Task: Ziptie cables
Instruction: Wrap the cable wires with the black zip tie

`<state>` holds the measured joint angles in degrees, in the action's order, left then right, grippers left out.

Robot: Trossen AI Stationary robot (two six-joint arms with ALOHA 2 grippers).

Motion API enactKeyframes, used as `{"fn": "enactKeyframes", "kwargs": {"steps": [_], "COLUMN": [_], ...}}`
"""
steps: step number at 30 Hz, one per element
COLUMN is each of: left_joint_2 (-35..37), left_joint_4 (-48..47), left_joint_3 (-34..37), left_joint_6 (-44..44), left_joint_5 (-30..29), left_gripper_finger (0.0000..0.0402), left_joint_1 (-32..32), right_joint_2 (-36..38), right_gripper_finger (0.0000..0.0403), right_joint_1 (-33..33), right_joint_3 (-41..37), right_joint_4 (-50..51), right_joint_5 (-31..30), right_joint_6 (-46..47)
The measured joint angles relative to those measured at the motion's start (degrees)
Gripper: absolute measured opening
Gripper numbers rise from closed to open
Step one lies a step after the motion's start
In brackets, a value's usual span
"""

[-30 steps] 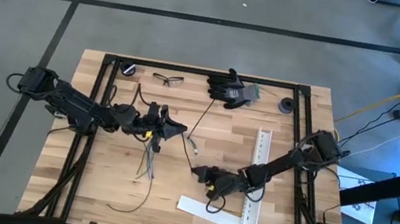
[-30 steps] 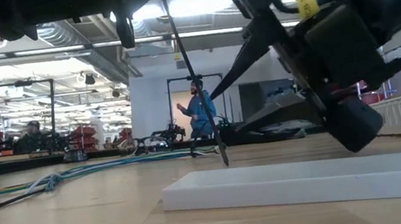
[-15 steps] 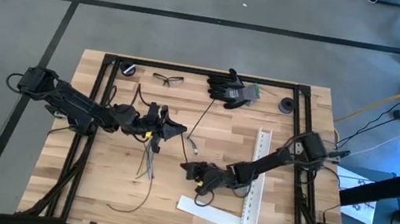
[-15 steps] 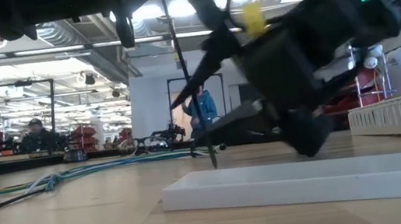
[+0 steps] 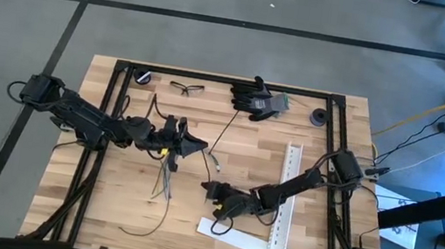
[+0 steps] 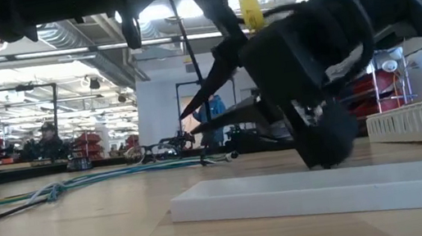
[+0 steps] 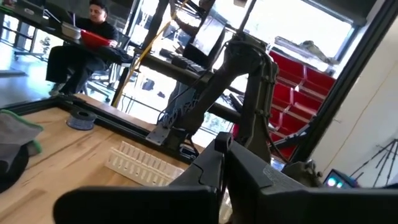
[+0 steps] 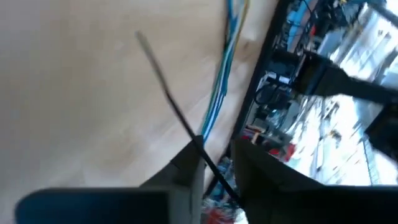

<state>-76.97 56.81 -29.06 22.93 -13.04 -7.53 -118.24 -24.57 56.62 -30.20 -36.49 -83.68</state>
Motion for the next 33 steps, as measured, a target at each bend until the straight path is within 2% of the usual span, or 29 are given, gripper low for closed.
{"fn": "enactKeyframes", "kwargs": {"steps": [6,9,16,24,28,33], "left_joint_2": [-0.02,-0.02,-0.02,-0.07,-0.07,-0.09], "left_joint_4": [-1.32,-1.32,-6.52,-14.75,-16.46,-16.59], "left_joint_3": [0.00,0.02,0.02,0.02,0.02,0.02], "left_joint_6": [-2.91,-5.55,-12.53,-22.49,-30.21,-42.81], "left_joint_5": [0.04,0.09,-0.04,-0.59,-2.00,-6.49], "left_gripper_finger": [0.0000,0.0000,0.0000,0.0000,0.0000,0.0000], "left_joint_1": [0.00,-0.01,0.00,-0.19,-1.23,-3.24], "right_joint_2": [0.22,0.23,0.40,3.93,5.59,7.38], "right_gripper_finger": [0.0005,0.0007,0.0001,0.0000,0.0000,0.0000], "right_joint_1": [-0.56,-0.43,1.91,8.43,12.74,16.27], "right_joint_3": [-0.04,-0.04,-0.04,-0.04,-0.04,-0.04], "right_joint_4": [-0.45,-4.34,-10.73,-10.53,-10.33,-11.12], "right_joint_5": [3.16,5.12,14.80,32.19,39.83,42.78], "right_joint_6": [18.54,28.09,51.43,77.48,89.61,105.06]}}
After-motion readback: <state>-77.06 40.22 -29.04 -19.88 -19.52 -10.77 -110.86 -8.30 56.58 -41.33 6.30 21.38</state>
